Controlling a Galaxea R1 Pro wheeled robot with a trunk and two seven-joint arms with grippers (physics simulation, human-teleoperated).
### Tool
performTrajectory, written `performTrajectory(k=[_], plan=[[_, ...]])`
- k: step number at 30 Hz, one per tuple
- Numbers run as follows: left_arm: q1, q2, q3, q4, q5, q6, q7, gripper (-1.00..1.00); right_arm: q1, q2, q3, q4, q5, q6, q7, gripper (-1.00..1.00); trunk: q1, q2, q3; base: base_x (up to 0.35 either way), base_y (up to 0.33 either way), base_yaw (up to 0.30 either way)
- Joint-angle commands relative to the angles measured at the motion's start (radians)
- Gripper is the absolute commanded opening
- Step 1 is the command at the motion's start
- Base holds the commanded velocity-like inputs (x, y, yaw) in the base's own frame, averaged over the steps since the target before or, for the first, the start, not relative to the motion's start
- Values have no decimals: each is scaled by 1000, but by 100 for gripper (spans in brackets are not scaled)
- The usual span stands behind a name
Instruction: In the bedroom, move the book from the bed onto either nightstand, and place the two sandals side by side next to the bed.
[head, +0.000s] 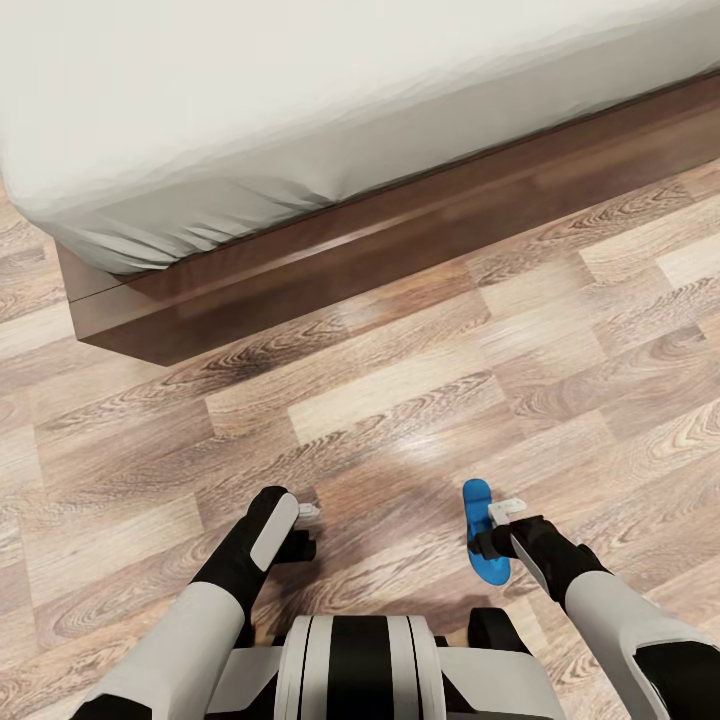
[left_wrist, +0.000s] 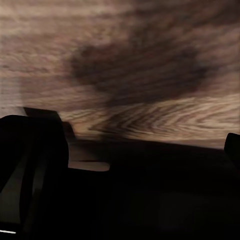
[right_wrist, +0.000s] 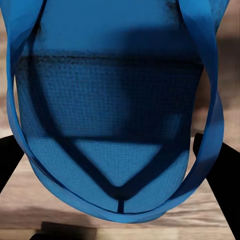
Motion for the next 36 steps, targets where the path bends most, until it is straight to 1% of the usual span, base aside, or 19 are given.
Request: performTrajectory(k=[1, 11, 16, 19, 23, 26, 28, 31, 35, 36], plan=[[0, 0, -1, -1, 9, 2, 10, 100, 0, -1, -1, -3, 17, 4, 5, -100, 0, 0, 0, 0, 0, 0], [0, 0, -1, -1, 11, 2, 10, 100, 0, -1, -1, -13, 15, 8, 7, -100, 0, 0, 0, 0, 0, 0], [0, 0, -1, -1, 30, 2, -5, 100, -1, -1, -2, -30, 14, 20, 8, -100, 0, 0, 0, 0, 0, 0], [1, 0, -1, -1, 40, 2, -14, 100, -2, -2, -3, -45, 14, 36, 8, -100, 0, 0, 0, 0, 0, 0], [1, 0, -2, 0, 45, 1, -19, 100, -2, -7, -3, -68, 12, 57, 8, -100, 0, 0, 0, 0, 0, 0], [1, 0, -2, 0, 48, 1, -21, 100, -1, -12, -7, -105, 11, 90, 9, -100, 0, 0, 0, 0, 0, 0], [1, 0, -2, 0, 49, 1, -22, 100, 0, -14, -18, -135, 10, 121, 9, -100, 0, 0, 0, 0, 0, 0], [1, 0, -3, 1, 50, 0, -23, 100, 4, -16, -47, -180, 9, 164, 10, -100, 0, 0, 0, 0, 0, 0], [1, 0, -5, 2, 50, -1, -23, 100, 7, -16, -84, -229, 9, 195, 12, -100, 0, 0, 0, 0, 0, 0], [1, 0, -5, 2, 50, -1, -23, 100, 7, -16, -84, -229, 9, 195, 12, -100, 0, 0, 0, 0, 0, 0]])
